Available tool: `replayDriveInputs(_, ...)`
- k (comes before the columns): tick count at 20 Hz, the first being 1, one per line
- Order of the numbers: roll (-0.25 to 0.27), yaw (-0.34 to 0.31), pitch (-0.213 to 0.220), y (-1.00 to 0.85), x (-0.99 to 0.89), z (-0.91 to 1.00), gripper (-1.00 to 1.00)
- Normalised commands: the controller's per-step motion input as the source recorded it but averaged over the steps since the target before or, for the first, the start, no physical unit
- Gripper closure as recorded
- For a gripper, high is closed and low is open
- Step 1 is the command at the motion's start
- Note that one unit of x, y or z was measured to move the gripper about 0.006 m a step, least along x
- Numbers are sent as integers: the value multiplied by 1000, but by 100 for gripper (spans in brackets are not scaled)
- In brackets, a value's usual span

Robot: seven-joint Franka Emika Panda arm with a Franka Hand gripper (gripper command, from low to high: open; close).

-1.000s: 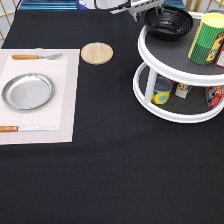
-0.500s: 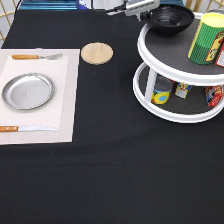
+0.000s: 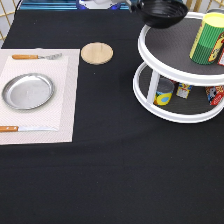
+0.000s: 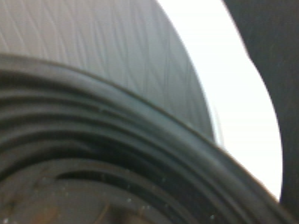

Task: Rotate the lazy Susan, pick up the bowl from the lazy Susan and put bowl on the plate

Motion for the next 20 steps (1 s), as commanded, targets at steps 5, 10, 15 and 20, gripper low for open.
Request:
replayDriveInputs(5, 0, -144, -10, -566, 311, 159, 100)
replayDriveInputs(10, 0, -140, -45, -657, 103, -177, 100)
replayDriveInputs(15, 0, -146, -56, -660, 27, -305, 100)
replayDriveInputs(20, 0, -145, -37, -662, 9, -257, 100)
